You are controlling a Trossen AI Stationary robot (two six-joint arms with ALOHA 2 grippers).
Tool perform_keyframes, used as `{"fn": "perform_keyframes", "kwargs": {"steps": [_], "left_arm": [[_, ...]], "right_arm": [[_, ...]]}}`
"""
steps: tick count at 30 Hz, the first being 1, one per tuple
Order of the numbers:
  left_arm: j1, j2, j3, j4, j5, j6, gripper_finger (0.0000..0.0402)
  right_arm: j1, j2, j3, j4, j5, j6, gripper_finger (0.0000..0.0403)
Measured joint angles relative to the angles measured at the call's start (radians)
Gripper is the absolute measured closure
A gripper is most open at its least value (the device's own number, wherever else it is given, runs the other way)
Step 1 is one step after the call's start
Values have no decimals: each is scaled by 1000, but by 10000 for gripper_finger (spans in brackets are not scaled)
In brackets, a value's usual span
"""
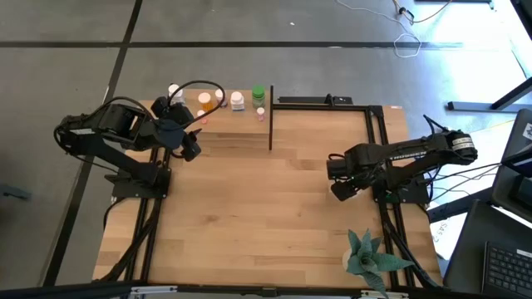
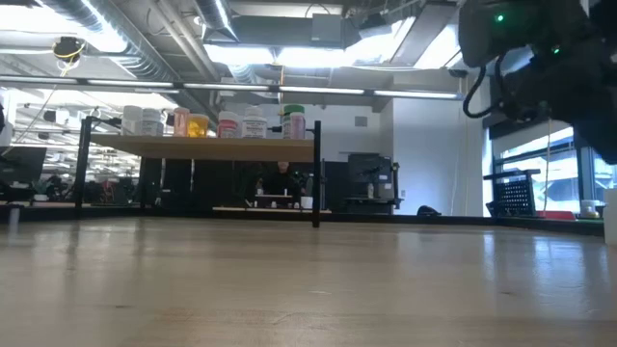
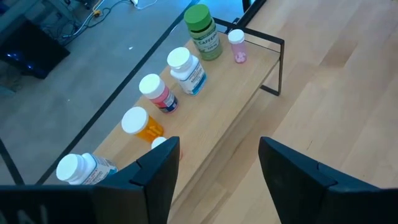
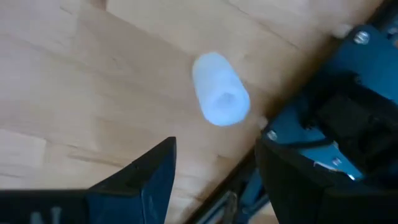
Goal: Pick and place medicine bottles onto shelf by color
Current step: Put the transparent pill bottle on the shelf
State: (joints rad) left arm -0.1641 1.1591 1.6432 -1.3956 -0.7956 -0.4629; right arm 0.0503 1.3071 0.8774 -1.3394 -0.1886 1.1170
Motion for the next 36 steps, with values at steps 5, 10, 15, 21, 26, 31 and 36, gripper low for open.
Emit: {"fn": "perform_keyframes", "kwargs": {"steps": [5,10,15,21,26,31,36], "left_arm": [[0,0,0,0,0,0,188],[0,0,0,0,0,1,188],[0,0,0,0,0,1,188],[0,0,0,0,0,1,188],[0,0,1,-1,0,2,188],[0,0,0,-1,0,2,188],[0,0,0,-1,0,2,188]], "right_arm": [[-24,0,-49,66,-5,-3,182],[-29,0,-90,89,-16,-2,182],[-29,1,-115,96,-16,-1,182],[-29,1,-115,117,-11,-1,182],[-34,1,-115,138,16,1,182],[-35,1,-115,136,37,2,182],[-35,1,-115,136,37,4,182]]}}
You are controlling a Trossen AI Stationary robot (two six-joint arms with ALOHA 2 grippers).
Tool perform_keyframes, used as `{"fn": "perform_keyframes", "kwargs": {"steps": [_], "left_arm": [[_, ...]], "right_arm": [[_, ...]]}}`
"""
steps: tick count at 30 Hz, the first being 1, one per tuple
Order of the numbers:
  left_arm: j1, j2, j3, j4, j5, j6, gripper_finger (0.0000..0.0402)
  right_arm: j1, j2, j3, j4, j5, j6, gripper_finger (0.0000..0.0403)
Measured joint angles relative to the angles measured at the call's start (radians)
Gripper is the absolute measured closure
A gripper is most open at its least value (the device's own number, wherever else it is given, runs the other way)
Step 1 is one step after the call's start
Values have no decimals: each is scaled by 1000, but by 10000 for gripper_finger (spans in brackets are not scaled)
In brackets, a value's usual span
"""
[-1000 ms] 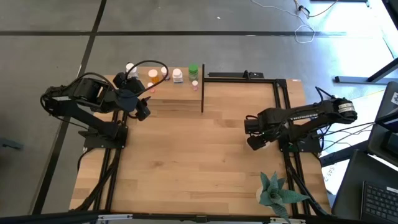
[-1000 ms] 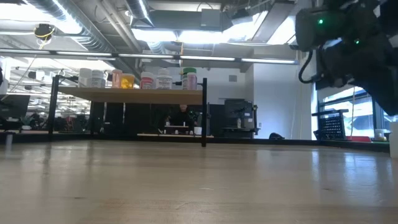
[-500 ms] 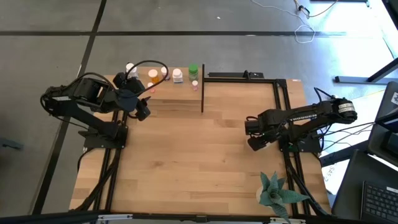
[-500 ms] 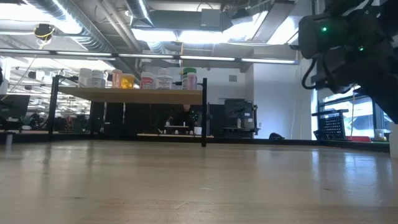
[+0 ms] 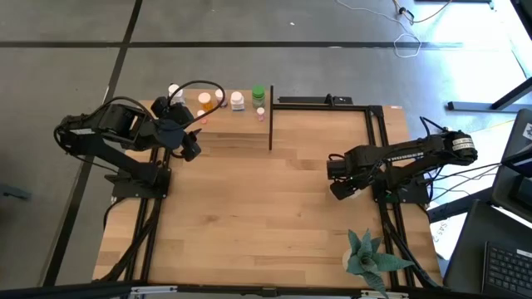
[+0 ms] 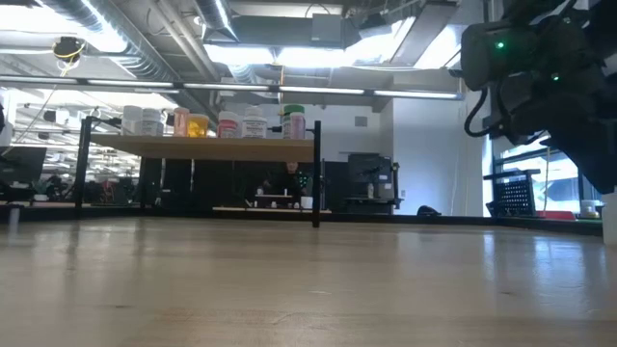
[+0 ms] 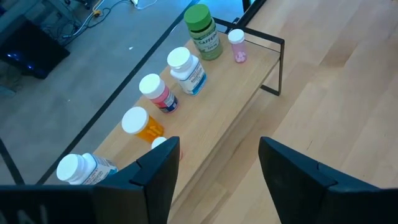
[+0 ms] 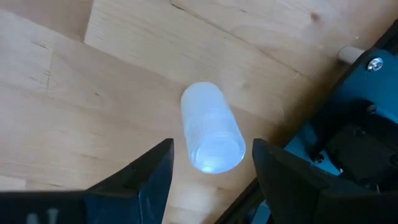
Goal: Pick and place medicine bottles onto shelf by color
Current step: Put the transparent pill bottle on the shelf
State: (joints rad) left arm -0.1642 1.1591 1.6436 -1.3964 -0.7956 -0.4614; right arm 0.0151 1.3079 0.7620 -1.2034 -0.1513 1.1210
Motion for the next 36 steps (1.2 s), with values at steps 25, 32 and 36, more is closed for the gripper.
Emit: {"fn": "perform_keyframes", "kwargs": {"steps": [25,32,36], "left_arm": [[0,0,0,-1,2,79,188],[0,0,0,-2,4,132,188],[0,0,0,-1,38,134,188]], "right_arm": [[0,0,0,66,27,0,182],[0,0,0,110,-2,59,182],[3,0,0,112,26,51,182]]}}
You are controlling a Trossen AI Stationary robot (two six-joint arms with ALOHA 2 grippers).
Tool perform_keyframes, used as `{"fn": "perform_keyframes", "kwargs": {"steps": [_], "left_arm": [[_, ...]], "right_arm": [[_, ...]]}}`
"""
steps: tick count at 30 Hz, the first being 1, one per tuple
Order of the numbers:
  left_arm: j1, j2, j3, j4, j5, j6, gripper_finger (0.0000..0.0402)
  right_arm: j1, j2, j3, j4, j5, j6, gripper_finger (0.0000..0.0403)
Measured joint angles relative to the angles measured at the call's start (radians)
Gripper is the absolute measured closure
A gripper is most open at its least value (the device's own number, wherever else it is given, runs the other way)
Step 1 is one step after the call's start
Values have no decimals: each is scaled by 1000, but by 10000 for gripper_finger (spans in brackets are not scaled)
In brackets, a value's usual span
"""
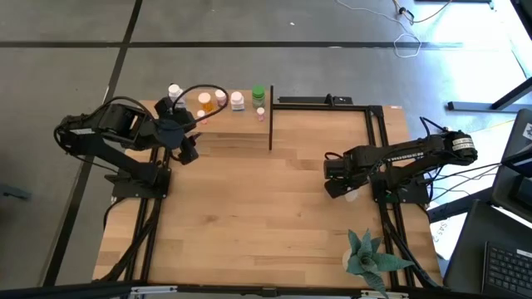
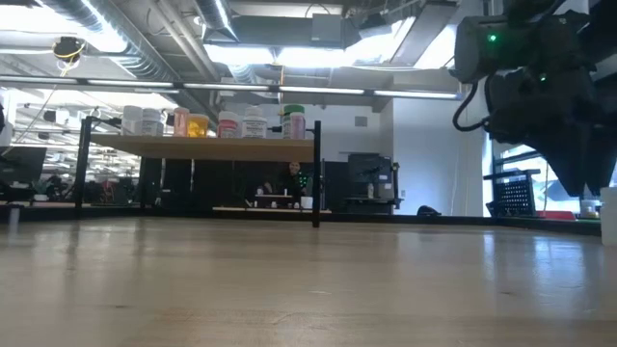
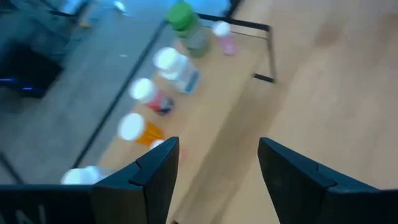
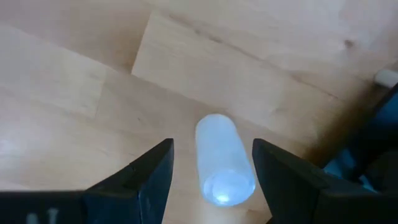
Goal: Pick and place medicine bottles onto shelf by color
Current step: Put the transparent pill bottle on the shelf
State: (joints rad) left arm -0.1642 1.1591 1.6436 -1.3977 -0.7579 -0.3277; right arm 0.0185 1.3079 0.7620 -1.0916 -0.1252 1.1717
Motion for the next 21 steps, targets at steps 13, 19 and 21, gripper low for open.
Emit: {"fn": "perform_keyframes", "kwargs": {"steps": [13,19,21], "left_arm": [[-2,0,0,1,148,32,188],[-2,0,0,0,149,27,188],[-2,0,0,0,164,27,188]], "right_arm": [[0,0,0,-26,4,-158,182],[0,0,0,-27,0,-271,182],[3,0,0,-27,-9,-319,182]]}}
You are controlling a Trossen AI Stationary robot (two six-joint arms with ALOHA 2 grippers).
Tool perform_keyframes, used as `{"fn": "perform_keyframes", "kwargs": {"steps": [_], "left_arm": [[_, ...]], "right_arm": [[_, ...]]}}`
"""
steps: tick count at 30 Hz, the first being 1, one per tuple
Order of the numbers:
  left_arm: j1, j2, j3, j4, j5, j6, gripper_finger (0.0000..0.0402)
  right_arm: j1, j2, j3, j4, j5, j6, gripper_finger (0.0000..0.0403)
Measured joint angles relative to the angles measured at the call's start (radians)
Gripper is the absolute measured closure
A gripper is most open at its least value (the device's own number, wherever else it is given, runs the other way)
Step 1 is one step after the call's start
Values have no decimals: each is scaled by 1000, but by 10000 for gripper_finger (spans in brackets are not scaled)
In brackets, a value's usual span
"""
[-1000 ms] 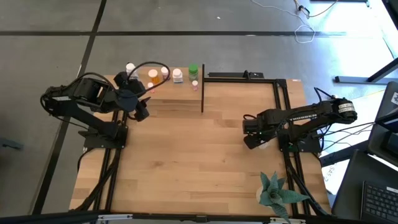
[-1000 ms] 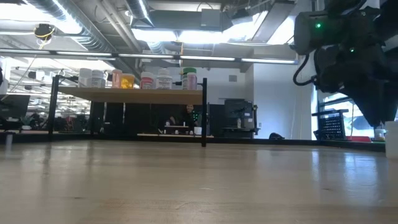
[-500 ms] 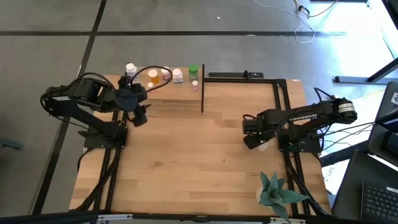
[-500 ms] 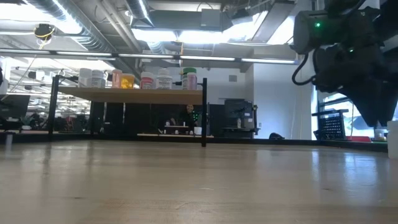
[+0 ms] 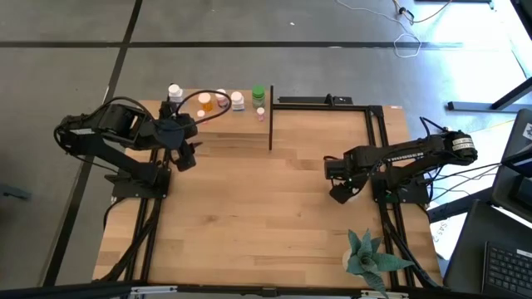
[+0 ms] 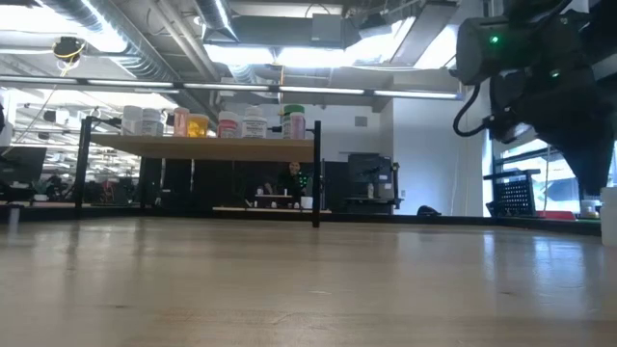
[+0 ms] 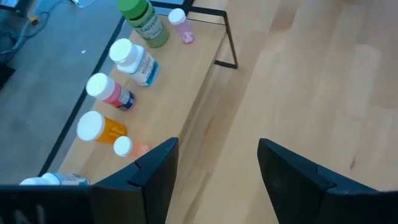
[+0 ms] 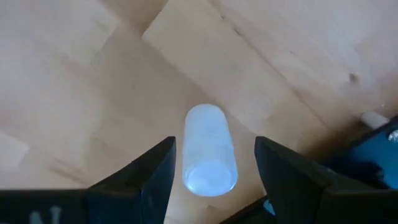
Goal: Pick and place medicine bottles onto shelf by color
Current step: Put the transparent pill bottle on the shelf
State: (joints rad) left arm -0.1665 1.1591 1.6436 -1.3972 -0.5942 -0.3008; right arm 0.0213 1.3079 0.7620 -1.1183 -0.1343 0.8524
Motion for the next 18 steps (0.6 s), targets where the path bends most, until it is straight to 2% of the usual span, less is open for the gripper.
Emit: {"fn": "perform_keyframes", "kwargs": {"steps": [5,9,13,18], "left_arm": [[0,0,0,0,11,-2,188],[0,0,0,0,13,-2,188],[0,0,0,0,13,-2,188],[0,0,0,0,13,-2,188]], "right_arm": [[20,0,0,-7,-50,-136,182],[51,0,0,-21,-44,-232,182],[73,0,0,-29,5,-253,182],[89,1,0,-29,10,-238,182]]}}
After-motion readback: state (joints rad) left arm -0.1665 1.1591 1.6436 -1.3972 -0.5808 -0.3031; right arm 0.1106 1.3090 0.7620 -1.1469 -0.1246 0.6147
